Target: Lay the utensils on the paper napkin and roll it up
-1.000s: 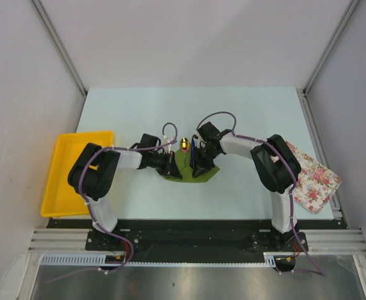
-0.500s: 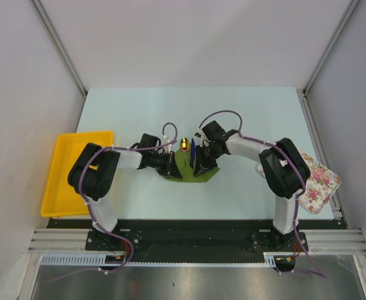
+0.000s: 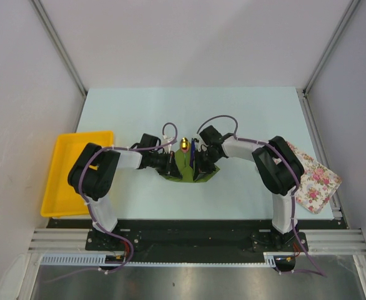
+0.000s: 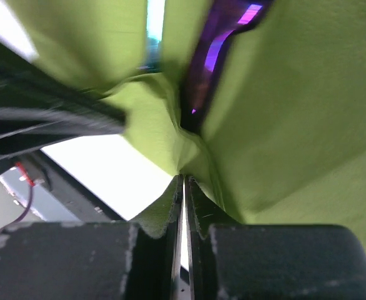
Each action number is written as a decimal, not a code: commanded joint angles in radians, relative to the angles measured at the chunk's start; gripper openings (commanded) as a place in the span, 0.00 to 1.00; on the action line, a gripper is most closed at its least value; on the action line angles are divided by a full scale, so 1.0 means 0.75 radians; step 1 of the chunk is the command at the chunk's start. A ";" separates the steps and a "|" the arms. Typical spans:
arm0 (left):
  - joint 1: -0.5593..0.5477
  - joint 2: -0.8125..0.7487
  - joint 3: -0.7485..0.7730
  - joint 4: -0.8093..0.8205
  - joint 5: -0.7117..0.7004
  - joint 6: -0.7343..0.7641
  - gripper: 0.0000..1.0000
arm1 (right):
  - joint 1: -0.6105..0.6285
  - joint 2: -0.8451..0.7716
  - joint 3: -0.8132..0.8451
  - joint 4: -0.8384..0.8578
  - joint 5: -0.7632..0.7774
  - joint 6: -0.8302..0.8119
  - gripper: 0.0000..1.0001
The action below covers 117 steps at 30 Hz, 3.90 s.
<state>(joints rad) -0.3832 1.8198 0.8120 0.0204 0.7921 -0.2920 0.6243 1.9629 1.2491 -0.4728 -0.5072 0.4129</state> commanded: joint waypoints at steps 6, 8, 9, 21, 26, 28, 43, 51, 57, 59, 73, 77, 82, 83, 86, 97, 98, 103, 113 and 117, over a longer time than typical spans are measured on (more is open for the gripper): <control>0.004 0.016 0.014 -0.007 -0.076 0.019 0.03 | 0.006 0.079 0.059 -0.057 0.095 -0.035 0.09; 0.004 0.014 0.012 -0.007 -0.074 0.019 0.03 | 0.012 0.052 0.069 -0.073 0.087 -0.041 0.09; 0.004 0.012 0.010 -0.003 -0.070 0.019 0.03 | 0.012 0.042 0.073 -0.073 0.085 -0.043 0.10; 0.059 -0.209 -0.197 0.625 0.261 -0.281 0.38 | 0.008 0.070 0.073 -0.049 0.069 -0.023 0.11; 0.041 -0.132 -0.226 0.819 0.306 -0.431 0.34 | -0.006 0.079 0.083 -0.053 0.059 -0.017 0.10; 0.026 -0.085 -0.228 0.879 0.308 -0.482 0.31 | -0.008 0.081 0.085 -0.053 0.054 -0.015 0.10; -0.023 0.175 -0.191 1.136 0.261 -0.686 0.22 | -0.029 0.087 0.085 -0.036 0.014 0.002 0.10; -0.023 0.267 -0.160 1.163 0.261 -0.725 0.20 | -0.031 0.081 0.085 -0.032 0.005 0.002 0.10; -0.017 0.290 -0.154 1.102 0.239 -0.707 0.20 | -0.037 0.064 0.095 -0.036 -0.011 0.002 0.11; -0.015 0.296 -0.154 1.083 0.239 -0.693 0.19 | -0.053 0.046 0.098 -0.046 -0.015 0.002 0.13; -0.002 0.292 -0.123 0.948 0.216 -0.613 0.18 | -0.286 -0.138 0.087 -0.249 0.093 -0.113 0.52; -0.002 0.288 -0.125 0.938 0.214 -0.605 0.18 | -0.331 -0.120 0.046 -0.278 0.195 -0.144 0.61; -0.002 0.296 -0.123 0.940 0.212 -0.605 0.18 | -0.321 -0.040 0.044 -0.284 0.222 -0.160 0.66; -0.002 0.296 -0.123 0.940 0.212 -0.605 0.18 | -0.313 -0.024 0.038 -0.272 0.202 -0.162 0.66; -0.002 0.290 -0.121 0.930 0.214 -0.601 0.18 | -0.307 0.048 0.020 -0.233 0.127 -0.154 0.64; 0.008 0.271 -0.123 0.899 0.214 -0.566 0.18 | -0.295 0.103 -0.041 0.135 -0.356 0.038 0.56; 0.008 0.269 -0.121 0.897 0.214 -0.566 0.18 | -0.296 0.083 -0.048 0.160 -0.411 0.057 0.56; 0.010 0.271 -0.121 0.897 0.218 -0.564 0.18 | -0.278 0.027 -0.074 0.238 -0.514 0.143 0.54; 0.014 0.275 -0.125 0.914 0.216 -0.578 0.18 | -0.272 -0.013 -0.054 0.103 -0.402 0.110 0.42; 0.014 0.273 -0.123 0.920 0.220 -0.584 0.18 | -0.248 -0.003 -0.005 0.093 -0.383 0.112 0.34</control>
<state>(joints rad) -0.3847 2.0296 0.7139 0.7307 0.9833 -0.7757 0.4183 2.0022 1.1938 -0.3824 -0.8120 0.5003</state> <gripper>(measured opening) 0.176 0.375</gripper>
